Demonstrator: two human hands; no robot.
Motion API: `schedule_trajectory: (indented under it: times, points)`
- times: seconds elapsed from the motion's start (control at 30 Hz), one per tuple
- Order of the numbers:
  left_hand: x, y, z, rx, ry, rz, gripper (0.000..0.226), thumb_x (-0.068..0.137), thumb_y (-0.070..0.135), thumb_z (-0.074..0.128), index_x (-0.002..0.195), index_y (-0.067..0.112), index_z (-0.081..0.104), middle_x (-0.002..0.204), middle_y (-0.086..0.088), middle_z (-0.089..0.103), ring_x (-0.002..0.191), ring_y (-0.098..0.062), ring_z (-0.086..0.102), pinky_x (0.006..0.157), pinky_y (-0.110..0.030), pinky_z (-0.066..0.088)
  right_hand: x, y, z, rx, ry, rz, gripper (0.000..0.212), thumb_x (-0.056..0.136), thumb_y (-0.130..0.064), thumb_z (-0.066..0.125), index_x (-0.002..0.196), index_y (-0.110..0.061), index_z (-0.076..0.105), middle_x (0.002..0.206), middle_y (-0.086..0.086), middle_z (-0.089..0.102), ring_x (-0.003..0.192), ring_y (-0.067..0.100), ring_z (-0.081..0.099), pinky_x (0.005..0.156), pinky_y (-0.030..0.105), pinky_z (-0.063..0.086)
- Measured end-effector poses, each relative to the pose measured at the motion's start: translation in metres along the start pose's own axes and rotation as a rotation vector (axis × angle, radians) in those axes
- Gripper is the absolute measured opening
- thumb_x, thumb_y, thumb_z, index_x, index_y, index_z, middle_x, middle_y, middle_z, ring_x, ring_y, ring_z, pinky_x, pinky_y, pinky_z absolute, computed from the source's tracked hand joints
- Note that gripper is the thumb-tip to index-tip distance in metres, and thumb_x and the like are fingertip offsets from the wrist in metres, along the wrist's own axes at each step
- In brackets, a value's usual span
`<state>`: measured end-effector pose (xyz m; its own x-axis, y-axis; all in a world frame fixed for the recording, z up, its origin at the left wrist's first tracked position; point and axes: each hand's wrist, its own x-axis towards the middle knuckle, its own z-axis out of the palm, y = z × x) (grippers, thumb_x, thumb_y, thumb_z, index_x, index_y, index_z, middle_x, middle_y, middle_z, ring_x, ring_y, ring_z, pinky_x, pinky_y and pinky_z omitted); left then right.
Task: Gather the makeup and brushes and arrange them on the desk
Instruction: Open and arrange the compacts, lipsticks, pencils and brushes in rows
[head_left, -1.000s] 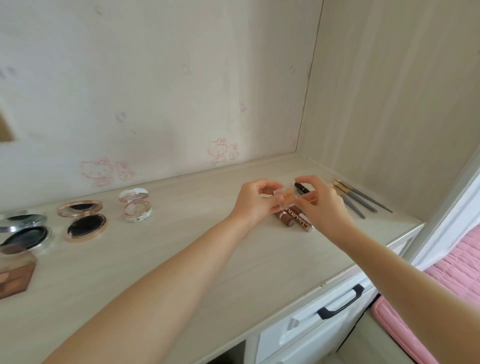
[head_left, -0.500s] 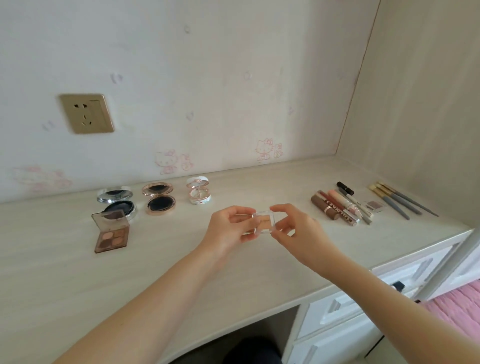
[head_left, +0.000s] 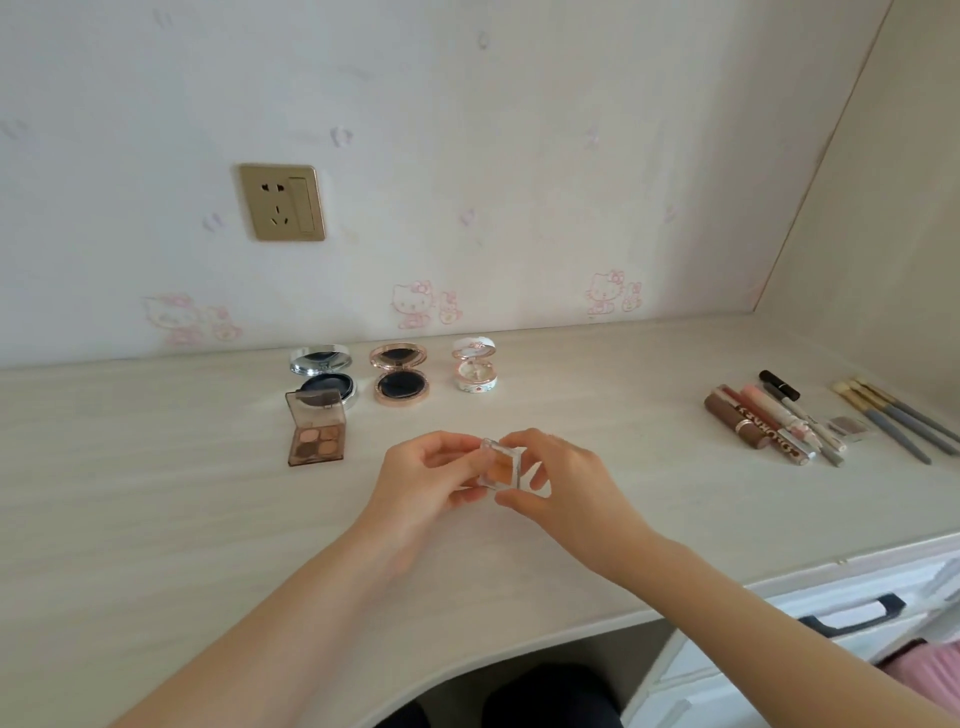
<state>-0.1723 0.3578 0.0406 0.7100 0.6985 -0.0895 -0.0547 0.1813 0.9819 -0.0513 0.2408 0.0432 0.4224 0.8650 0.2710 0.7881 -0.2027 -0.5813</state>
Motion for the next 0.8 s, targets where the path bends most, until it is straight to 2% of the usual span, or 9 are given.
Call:
schedule_trajectory:
  times: [0.1, 0.23, 0.3, 0.43, 0.5, 0.57, 0.67, 0.8]
  points:
    - [-0.002, -0.002, -0.009, -0.112, -0.039, -0.034, 0.023, 0.087, 0.015, 0.065, 0.103, -0.002, 0.067, 0.094, -0.015, 0.073, 0.083, -0.021, 0.070, 0.079, -0.032, 0.055, 0.004, -0.004, 0.007, 0.009, 0.031, -0.020, 0.043, 0.081, -0.037, 0.071, 0.119, -0.033, 0.054, 0.106, -0.014, 0.050, 0.086, 0.001, 0.052, 0.073, 0.009, 0.040]
    - [-0.001, -0.004, -0.014, -0.207, -0.105, -0.072, 0.025, 0.092, 0.016, 0.057, 0.109, -0.001, 0.066, 0.106, -0.023, 0.069, 0.098, -0.037, 0.067, 0.090, -0.042, 0.054, 0.008, -0.007, 0.015, -0.021, 0.062, -0.042, 0.046, 0.081, -0.039, 0.069, 0.124, -0.031, 0.054, 0.115, -0.014, 0.045, 0.103, 0.007, 0.047, 0.084, 0.018, 0.041]
    - [-0.001, -0.002, -0.015, -0.261, -0.138, -0.089, 0.026, 0.092, 0.016, 0.055, 0.111, -0.001, 0.064, 0.107, -0.024, 0.068, 0.099, -0.041, 0.067, 0.088, -0.042, 0.055, 0.009, -0.009, 0.017, -0.064, 0.069, -0.070, 0.045, 0.083, -0.034, 0.068, 0.125, -0.029, 0.054, 0.115, -0.013, 0.046, 0.106, 0.010, 0.044, 0.088, 0.019, 0.039]
    - [0.001, -0.002, -0.018, -0.340, -0.129, -0.094, 0.031, 0.088, 0.016, 0.057, 0.112, -0.002, 0.064, 0.109, -0.026, 0.067, 0.098, -0.040, 0.067, 0.081, -0.037, 0.058, 0.013, -0.016, 0.020, -0.135, 0.123, -0.128, 0.052, 0.081, -0.033, 0.069, 0.129, -0.026, 0.050, 0.117, -0.011, 0.049, 0.105, 0.011, 0.042, 0.090, 0.021, 0.039]
    - [0.002, -0.004, -0.019, -0.348, -0.113, -0.095, 0.033, 0.086, 0.017, 0.059, 0.113, -0.002, 0.064, 0.110, -0.027, 0.066, 0.099, -0.041, 0.067, 0.080, -0.036, 0.058, 0.015, -0.018, 0.022, -0.150, 0.158, -0.172, 0.046, 0.079, -0.033, 0.072, 0.121, -0.024, 0.055, 0.111, -0.010, 0.053, 0.099, 0.013, 0.045, 0.085, 0.022, 0.041]
    - [0.002, -0.005, -0.020, -0.345, -0.100, -0.098, 0.034, 0.084, 0.017, 0.060, 0.112, -0.001, 0.066, 0.111, -0.028, 0.066, 0.103, -0.043, 0.064, 0.085, -0.039, 0.057, 0.018, -0.019, 0.021, -0.137, 0.175, -0.193, 0.040, 0.078, -0.032, 0.073, 0.113, -0.022, 0.059, 0.105, -0.009, 0.056, 0.093, 0.014, 0.047, 0.080, 0.024, 0.043]
    - [0.004, -0.007, -0.022, -0.343, -0.084, -0.093, 0.032, 0.081, 0.019, 0.064, 0.107, 0.000, 0.070, 0.111, -0.027, 0.066, 0.111, -0.049, 0.057, 0.093, -0.044, 0.053, 0.021, -0.020, 0.019, -0.117, 0.163, -0.199, 0.037, 0.077, -0.031, 0.073, 0.111, -0.021, 0.060, 0.103, -0.009, 0.057, 0.093, 0.013, 0.050, 0.080, 0.027, 0.044]
    - [0.004, -0.007, -0.022, -0.349, -0.085, -0.088, 0.033, 0.079, 0.019, 0.066, 0.106, 0.000, 0.071, 0.111, -0.028, 0.066, 0.111, -0.050, 0.055, 0.092, -0.045, 0.053, 0.021, -0.020, 0.017, -0.103, 0.141, -0.230, 0.036, 0.080, -0.031, 0.071, 0.112, -0.021, 0.060, 0.102, -0.010, 0.056, 0.093, 0.013, 0.052, 0.080, 0.030, 0.046]
